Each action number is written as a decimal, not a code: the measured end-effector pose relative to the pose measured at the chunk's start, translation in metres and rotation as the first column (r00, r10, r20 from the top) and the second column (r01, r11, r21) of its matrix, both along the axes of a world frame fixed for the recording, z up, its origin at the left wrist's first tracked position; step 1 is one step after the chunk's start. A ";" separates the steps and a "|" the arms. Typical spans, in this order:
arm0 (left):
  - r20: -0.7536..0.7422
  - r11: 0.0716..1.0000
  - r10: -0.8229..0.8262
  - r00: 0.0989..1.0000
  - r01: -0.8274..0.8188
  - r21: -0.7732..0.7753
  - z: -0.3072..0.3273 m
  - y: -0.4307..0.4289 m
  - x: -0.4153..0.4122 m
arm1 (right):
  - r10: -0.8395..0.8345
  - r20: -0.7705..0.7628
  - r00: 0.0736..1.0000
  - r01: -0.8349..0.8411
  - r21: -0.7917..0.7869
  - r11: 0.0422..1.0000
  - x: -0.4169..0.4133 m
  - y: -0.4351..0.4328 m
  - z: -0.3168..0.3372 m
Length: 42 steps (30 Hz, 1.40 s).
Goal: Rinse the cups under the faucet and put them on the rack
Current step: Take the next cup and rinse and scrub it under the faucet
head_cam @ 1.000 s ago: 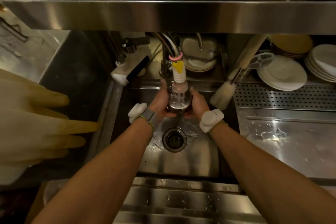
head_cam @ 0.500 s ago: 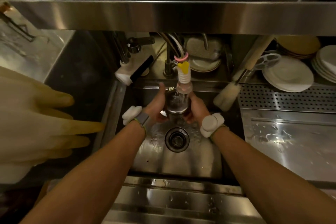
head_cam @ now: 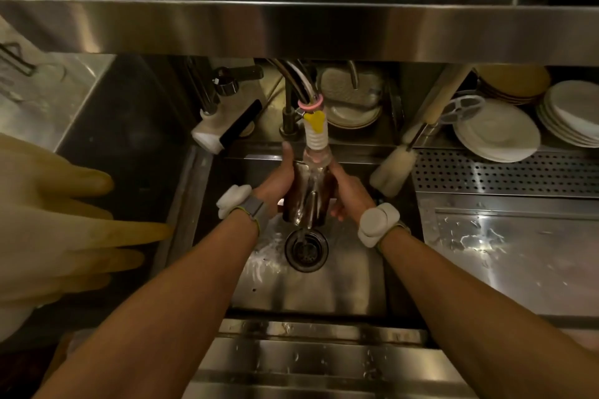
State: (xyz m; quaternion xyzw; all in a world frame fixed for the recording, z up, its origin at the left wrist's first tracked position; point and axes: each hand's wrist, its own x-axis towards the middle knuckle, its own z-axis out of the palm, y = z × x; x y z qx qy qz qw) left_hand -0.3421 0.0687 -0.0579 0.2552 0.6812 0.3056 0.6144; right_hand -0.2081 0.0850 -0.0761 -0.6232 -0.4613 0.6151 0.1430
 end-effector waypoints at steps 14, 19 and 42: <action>-0.109 0.983 0.179 0.978 -0.175 0.047 -0.002 -0.005 -0.024 | -0.048 -0.228 0.972 0.074 0.106 0.992 -0.022 0.000 -0.019; -0.218 0.940 0.341 0.915 -0.335 0.065 -0.032 -0.012 -0.047 | -0.153 -0.195 0.969 0.167 0.057 0.984 -0.006 -0.006 -0.019; -0.255 0.991 0.131 0.958 -0.124 0.045 -0.039 -0.018 -0.030 | 0.032 0.019 0.999 -0.037 0.379 0.925 -0.001 -0.026 -0.014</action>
